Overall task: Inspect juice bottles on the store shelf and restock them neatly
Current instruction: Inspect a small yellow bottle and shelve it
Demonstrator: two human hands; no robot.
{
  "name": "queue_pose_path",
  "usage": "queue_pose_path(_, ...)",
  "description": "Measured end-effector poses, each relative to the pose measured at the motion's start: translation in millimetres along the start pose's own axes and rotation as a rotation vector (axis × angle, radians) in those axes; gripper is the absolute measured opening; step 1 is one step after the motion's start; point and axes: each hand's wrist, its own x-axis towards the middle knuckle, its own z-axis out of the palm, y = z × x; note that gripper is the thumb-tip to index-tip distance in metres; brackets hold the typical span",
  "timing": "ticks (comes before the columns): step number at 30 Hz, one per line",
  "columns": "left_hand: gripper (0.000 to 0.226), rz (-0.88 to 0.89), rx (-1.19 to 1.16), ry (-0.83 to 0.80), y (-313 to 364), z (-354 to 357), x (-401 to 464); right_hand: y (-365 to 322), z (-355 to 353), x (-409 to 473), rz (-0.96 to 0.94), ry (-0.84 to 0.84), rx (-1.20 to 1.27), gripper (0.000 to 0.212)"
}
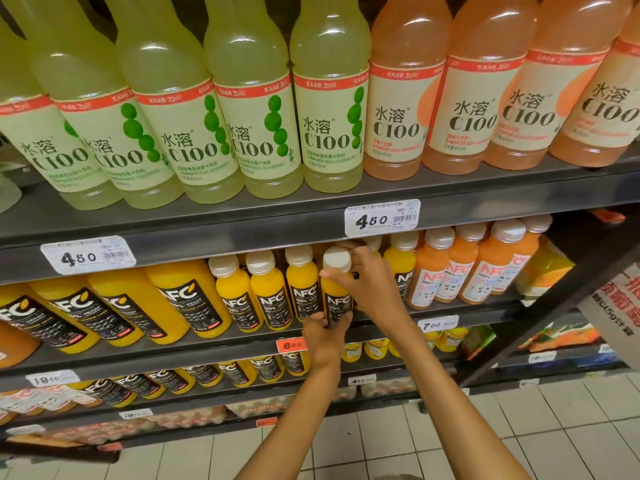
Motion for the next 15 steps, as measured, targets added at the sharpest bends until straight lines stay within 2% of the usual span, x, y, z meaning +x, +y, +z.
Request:
queue_pose_path(2, 0.043, -0.050, -0.094, -0.005, 1.5, 1.4, -0.7, 0.7, -4.5, 3.2, -0.043, -0.013, -0.130, 0.054)
queue_pose_path(5, 0.040, -0.069, -0.194, 0.005, 0.9, 3.5, 1.3, 0.4, -9.1, 3.5, -0.122, 0.021, -0.260, 0.043)
queue_pose_path(8, 0.036, -0.101, -0.299, 0.003, 0.3, 6.3, 1.4, -2.5, -8.5, 0.8, -0.234, 0.136, -0.446, 0.036)
queue_pose_path(11, 0.039, -0.118, -0.369, 0.002, 1.4, 7.7, 0.6, -5.4, -10.3, 3.4, -0.316, 0.231, -0.581, 0.044)
queue_pose_path(15, 0.042, -0.129, -0.378, 0.010, 3.2, 6.6, 0.9, -6.5, -10.6, 9.4, -0.296, 0.192, -0.682, 0.052)
